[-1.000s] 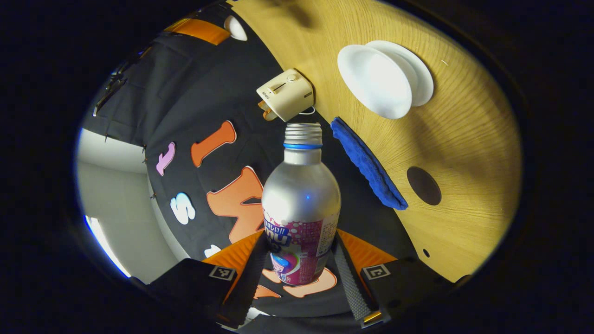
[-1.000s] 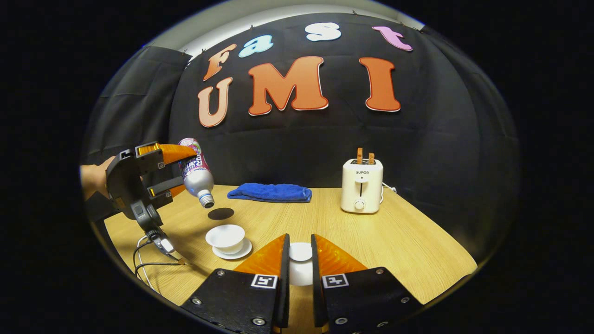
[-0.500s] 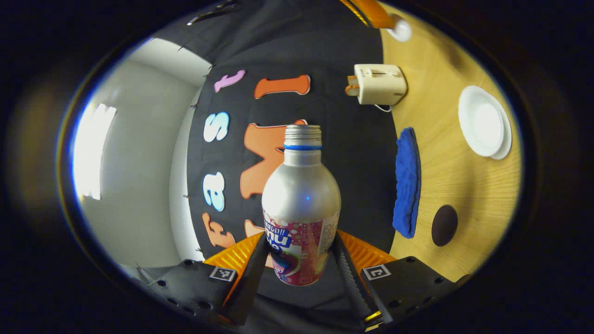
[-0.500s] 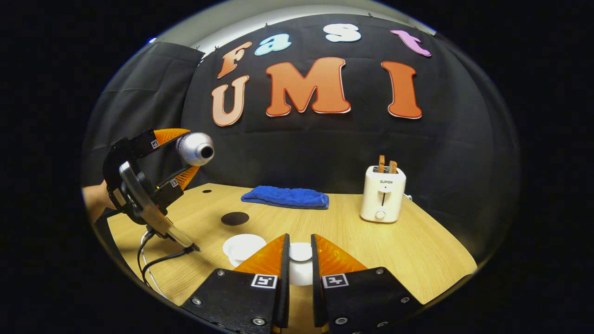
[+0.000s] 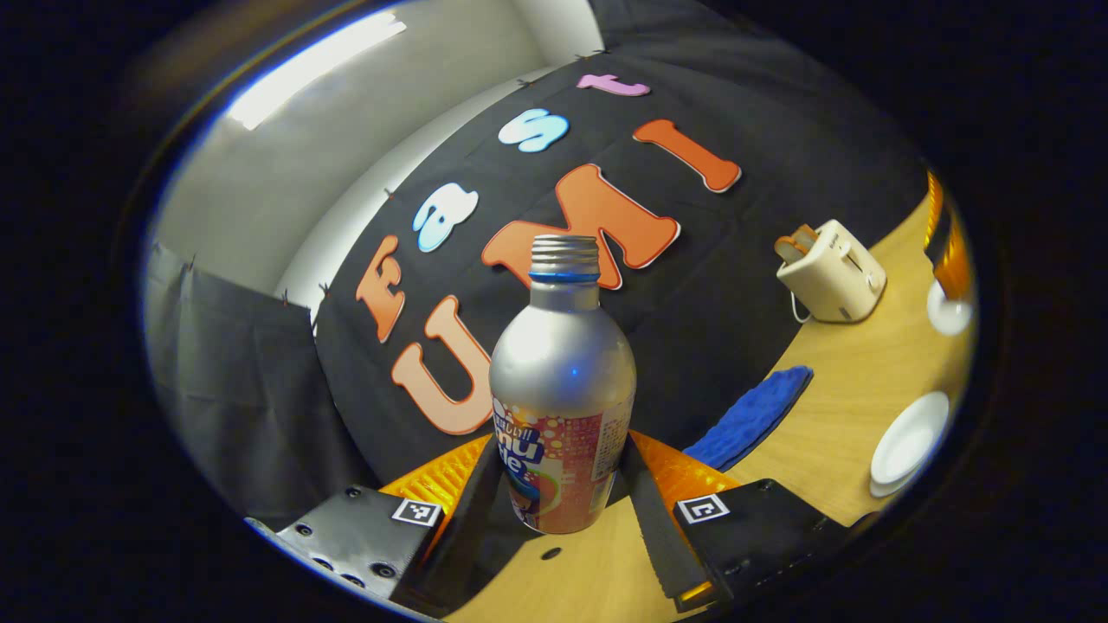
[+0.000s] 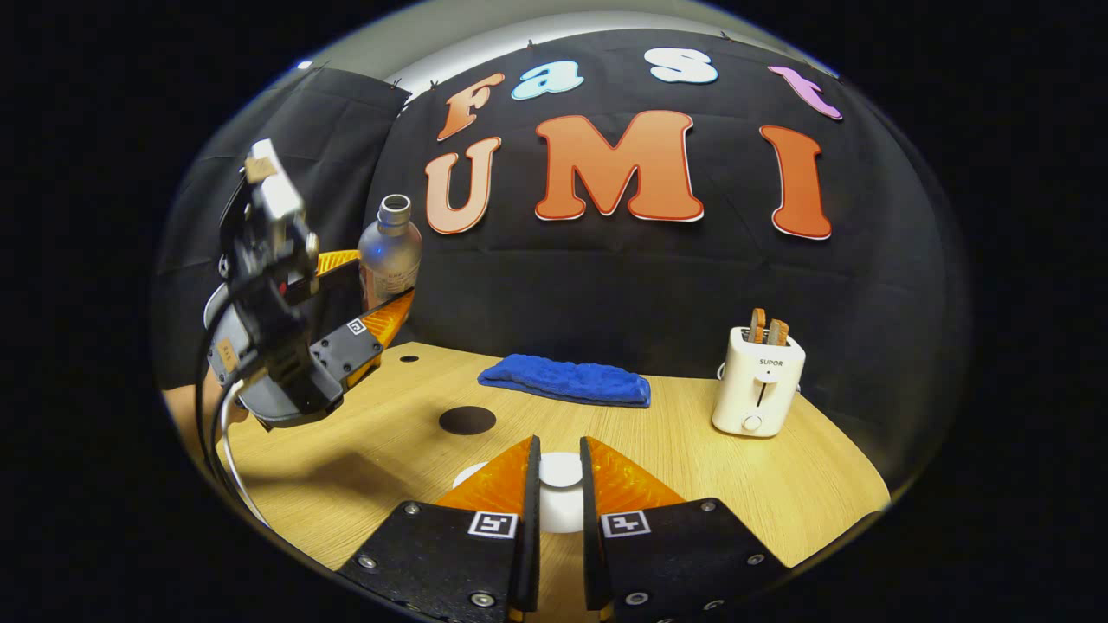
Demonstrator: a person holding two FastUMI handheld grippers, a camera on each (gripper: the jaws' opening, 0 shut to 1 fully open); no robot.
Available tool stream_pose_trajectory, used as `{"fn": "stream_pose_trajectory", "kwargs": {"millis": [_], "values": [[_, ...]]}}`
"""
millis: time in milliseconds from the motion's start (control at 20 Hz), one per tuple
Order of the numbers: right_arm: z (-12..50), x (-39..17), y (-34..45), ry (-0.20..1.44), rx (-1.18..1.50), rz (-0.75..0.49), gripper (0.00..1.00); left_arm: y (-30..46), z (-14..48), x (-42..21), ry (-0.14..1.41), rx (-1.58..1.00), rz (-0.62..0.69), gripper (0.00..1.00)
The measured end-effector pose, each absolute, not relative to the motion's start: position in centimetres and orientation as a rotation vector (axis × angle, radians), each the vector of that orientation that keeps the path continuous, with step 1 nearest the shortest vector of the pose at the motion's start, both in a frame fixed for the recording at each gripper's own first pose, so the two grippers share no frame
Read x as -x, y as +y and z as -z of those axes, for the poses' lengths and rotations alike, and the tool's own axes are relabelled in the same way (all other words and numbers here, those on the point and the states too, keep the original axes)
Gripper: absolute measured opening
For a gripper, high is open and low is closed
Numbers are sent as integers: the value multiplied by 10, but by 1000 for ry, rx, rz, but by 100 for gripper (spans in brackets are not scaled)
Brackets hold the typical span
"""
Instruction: Open the teacup lid with one hand, grasp the water bottle and pour water into the teacup with the other hand; after pouring, place the water bottle on the coaster and then close the teacup lid.
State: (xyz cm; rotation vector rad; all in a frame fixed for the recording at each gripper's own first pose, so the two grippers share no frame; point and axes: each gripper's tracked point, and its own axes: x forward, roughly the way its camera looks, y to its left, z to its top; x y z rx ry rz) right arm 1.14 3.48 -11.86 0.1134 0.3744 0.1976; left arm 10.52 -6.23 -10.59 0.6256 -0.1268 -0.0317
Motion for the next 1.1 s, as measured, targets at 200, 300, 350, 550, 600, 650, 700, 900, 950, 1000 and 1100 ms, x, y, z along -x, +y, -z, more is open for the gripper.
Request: {"fn": "stream_pose_trajectory", "kwargs": {"millis": [200,300,350,550,600,650,700,900,950,1000,1100], "values": [[120,-19,47,375,-103,-218,21,-60,125,-119,-26,-371,40,83],[122,-24,52,377,-102,-223,21,-60,143,-118,46,-239,61,83],[124,-24,54,379,-104,-230,21,-61,149,-119,79,-182,67,83],[132,-31,62,388,-94,-247,21,-59,181,-146,172,3,87,88],[136,-33,63,389,-85,-246,21,-61,189,-148,193,31,108,84],[141,-35,64,399,-79,-247,21,-62,197,-148,212,56,122,84],[145,-36,65,411,-80,-250,21,-62,209,-150,236,75,134,84],[152,-40,70,421,-86,-263,21,-71,243,-161,306,120,162,84],[154,-41,71,422,-86,-264,21,-71,250,-161,321,117,167,84],[156,-41,71,428,-85,-268,21,-73,255,-160,335,119,174,83],[160,-41,72,442,-83,-270,21,-77,267,-162,361,124,178,84]]}}
